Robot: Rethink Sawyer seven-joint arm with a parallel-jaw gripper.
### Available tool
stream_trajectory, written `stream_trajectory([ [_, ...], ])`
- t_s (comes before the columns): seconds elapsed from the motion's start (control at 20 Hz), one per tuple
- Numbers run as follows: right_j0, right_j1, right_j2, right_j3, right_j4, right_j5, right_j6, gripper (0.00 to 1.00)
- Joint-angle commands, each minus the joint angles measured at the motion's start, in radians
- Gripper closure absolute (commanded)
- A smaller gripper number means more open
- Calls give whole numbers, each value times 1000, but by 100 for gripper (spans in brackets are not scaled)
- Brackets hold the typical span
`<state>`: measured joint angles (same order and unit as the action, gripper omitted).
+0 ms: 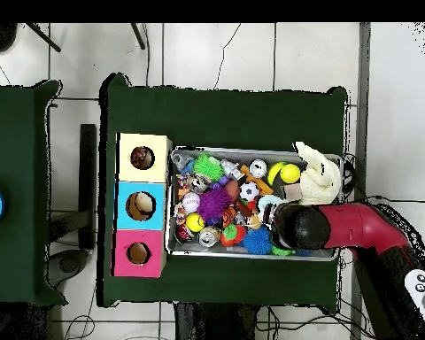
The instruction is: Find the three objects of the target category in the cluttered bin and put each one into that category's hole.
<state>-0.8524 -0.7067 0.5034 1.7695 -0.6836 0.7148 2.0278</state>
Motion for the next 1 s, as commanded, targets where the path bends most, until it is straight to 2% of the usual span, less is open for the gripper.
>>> stream_trajectory([
  [0.05, 52, -63, 65, 52, 77, 150, -156, 100],
  [0.5, 96, -154, 55, 93, 168, 201, -126, 100],
  [1.0, 143, -188, 43, 136, 233, 175, -79, 100],
])
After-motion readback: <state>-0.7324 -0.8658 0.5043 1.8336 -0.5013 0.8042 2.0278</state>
